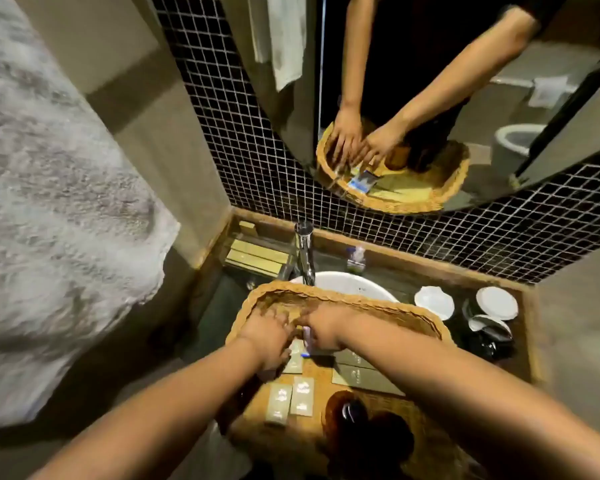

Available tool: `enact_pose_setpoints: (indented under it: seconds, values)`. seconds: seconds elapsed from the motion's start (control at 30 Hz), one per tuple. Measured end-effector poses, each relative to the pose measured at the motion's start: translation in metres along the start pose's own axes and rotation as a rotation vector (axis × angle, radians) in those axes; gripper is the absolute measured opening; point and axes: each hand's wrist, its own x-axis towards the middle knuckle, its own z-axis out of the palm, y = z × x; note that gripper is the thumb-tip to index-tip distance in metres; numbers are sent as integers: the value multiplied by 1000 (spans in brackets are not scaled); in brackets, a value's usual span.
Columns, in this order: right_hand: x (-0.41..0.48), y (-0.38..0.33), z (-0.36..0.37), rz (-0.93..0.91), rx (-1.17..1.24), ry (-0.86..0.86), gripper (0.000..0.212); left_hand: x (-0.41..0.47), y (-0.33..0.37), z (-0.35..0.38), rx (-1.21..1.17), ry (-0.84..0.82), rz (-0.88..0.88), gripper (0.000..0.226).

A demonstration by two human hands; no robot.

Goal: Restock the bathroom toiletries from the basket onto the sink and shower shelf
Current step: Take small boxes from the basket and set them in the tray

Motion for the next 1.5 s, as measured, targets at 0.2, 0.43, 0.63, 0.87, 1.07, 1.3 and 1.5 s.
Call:
enact_pose_setpoints:
  seconds: [0.2, 0.43, 0.63, 0.87, 1.07, 1.3, 1.5]
  values:
    - [26, -7, 23, -39, -30, -86, 32, 7, -8, 45, -32, -8, 69, 82]
    - [28, 3, 41, -130, -36, 56, 46, -14, 15, 73, -164, 85, 181, 56]
    - [23, 10, 56, -156, 47, 97, 42, -23, 28, 88, -209, -50, 184, 70]
    - [32, 5, 75, -146, -3, 160, 59, -29, 27, 87, -229, -83, 87, 57]
    - [43, -3, 81, -108, -89, 244, 67, -29, 28, 87, -169, -97, 117, 49]
    - [44, 2, 87, -181, -75, 321, 62, -29, 30, 90, -176, -100, 119, 60]
    - [33, 11, 65, -30, 381, 502, 53, -23, 16, 72, -446, -53, 45, 97]
